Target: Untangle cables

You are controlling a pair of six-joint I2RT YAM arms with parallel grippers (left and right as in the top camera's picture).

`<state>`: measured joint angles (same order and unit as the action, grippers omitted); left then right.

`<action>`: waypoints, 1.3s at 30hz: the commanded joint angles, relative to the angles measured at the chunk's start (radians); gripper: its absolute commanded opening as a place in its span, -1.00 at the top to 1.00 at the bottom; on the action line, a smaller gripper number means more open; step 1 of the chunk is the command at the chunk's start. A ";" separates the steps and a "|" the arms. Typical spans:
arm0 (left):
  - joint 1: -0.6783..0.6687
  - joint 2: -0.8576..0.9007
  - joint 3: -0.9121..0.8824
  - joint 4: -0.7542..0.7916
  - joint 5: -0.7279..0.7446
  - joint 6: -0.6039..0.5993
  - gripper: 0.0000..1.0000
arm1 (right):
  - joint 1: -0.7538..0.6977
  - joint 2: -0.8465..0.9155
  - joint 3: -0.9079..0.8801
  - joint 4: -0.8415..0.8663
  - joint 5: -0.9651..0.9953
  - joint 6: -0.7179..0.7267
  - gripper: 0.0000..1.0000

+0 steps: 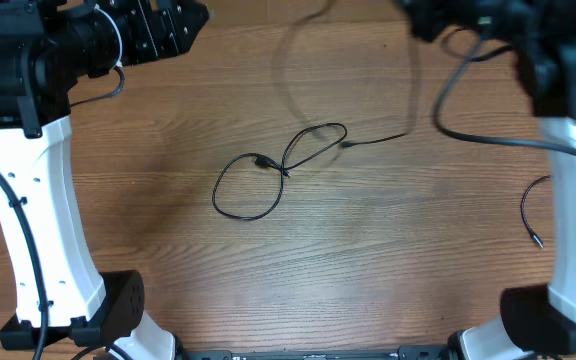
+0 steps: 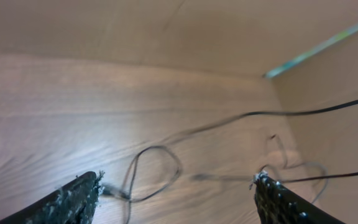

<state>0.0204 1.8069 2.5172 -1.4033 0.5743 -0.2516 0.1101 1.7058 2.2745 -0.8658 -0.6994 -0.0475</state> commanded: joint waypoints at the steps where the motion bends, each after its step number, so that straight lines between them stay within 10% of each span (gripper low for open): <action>1: -0.002 0.019 -0.039 -0.038 -0.035 0.105 -0.61 | -0.106 -0.051 0.005 0.034 0.034 0.078 0.93; 30: -0.132 0.020 -0.582 -0.102 -0.031 0.412 -0.62 | -0.713 0.277 0.004 0.202 0.635 0.088 0.92; 36: -0.190 0.020 -0.647 -0.071 -0.035 0.439 -0.69 | -0.731 0.315 0.003 0.160 0.627 0.157 -1.00; 39: -0.200 0.020 -0.649 -0.054 -0.035 0.439 -0.70 | -0.731 0.312 0.004 0.151 0.571 0.157 -1.00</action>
<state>-0.1703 1.8229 1.8767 -1.4700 0.5407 0.1562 -0.6250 2.0396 2.2715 -0.7124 -0.0891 0.0875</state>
